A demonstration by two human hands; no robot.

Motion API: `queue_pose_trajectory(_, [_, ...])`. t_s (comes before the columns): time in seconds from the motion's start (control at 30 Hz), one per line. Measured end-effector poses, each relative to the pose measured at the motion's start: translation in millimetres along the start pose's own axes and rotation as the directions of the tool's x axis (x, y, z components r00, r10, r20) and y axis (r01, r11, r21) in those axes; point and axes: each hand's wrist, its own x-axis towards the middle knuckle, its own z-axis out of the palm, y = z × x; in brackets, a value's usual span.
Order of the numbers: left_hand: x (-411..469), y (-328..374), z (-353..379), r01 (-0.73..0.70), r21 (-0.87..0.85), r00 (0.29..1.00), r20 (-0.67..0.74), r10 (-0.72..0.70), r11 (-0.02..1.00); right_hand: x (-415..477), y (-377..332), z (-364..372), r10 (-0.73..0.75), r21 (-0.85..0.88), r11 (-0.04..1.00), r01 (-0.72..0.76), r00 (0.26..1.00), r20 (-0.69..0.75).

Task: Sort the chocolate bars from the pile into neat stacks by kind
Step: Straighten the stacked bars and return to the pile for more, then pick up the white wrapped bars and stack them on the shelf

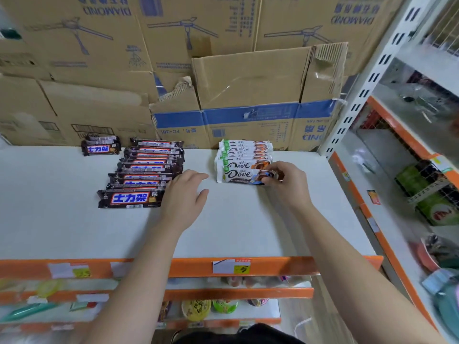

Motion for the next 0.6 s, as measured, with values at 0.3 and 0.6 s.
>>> queue_pose_trajectory(0.3, [-7,-1,12,0.037,0.103,0.999,-0.007,-0.037,0.994,15,6,6,-0.035,-0.012,0.999,0.034,0.998,-0.058])
queue_pose_trajectory(0.6, [-5,1,14,0.035,0.156,0.999,0.008,-0.037,0.987,18,10,10,-0.049,-0.094,0.995,0.042,0.997,-0.067])
